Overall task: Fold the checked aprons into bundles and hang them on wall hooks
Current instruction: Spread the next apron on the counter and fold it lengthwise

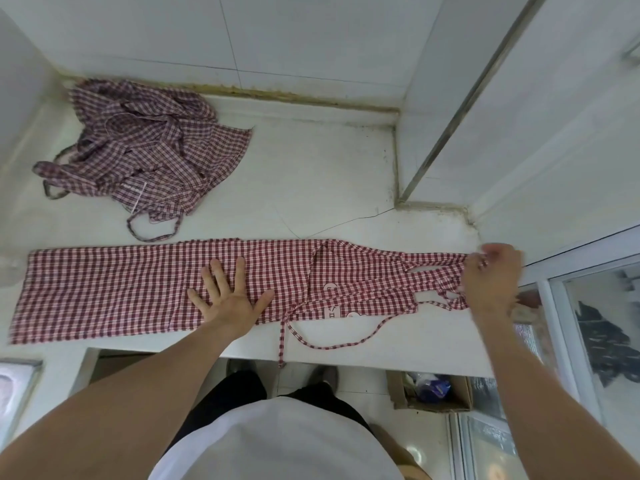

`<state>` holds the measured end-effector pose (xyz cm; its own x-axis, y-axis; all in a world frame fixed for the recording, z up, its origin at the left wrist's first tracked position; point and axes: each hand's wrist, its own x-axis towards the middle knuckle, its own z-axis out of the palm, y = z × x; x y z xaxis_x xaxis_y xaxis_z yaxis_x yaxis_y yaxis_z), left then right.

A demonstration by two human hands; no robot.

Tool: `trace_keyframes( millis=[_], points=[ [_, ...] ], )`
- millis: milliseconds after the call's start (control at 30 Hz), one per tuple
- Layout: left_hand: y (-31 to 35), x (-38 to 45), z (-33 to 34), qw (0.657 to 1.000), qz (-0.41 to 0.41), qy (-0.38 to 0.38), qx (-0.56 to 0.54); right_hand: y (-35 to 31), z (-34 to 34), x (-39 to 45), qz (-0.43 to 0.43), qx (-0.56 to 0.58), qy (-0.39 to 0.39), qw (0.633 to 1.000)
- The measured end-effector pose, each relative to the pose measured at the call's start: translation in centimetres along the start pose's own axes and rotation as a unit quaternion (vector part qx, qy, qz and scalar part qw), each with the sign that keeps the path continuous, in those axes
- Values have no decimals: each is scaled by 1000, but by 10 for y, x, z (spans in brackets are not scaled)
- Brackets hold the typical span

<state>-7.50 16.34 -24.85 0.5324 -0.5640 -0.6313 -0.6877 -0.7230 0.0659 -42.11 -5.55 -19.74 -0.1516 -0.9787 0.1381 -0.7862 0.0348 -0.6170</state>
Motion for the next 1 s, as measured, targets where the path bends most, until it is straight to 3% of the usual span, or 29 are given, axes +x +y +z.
trace_keyframes(
  millis=[67,133,200,300,467,667,767,933,1000],
  points=[
    [0,-1,0,1000,1,1,0,-46,18,-49,-85,19,-143,986],
    [0,0,1,1000,4,2,-2,-85,42,-106,-107,-2,-336,936],
    [0,-1,1,1000,6,4,-3,-113,67,-157,-129,-48,-436,890],
    [-1,-1,1,1000,9,5,-7,-127,91,-203,-122,-113,-455,875],
    [-3,-1,0,1000,18,6,-9,-123,96,-239,-195,-170,-419,871],
    [-13,5,-6,999,41,-5,5,-89,67,-252,-303,-157,-524,780],
    [-14,7,-8,999,45,-3,9,-52,52,-262,-262,-174,-593,742],
    [-13,8,-7,999,47,-5,15,29,36,-238,-148,-262,-531,792],
    [-14,7,-7,999,47,-6,17,50,32,-224,-103,-279,-528,796]
  ],
)
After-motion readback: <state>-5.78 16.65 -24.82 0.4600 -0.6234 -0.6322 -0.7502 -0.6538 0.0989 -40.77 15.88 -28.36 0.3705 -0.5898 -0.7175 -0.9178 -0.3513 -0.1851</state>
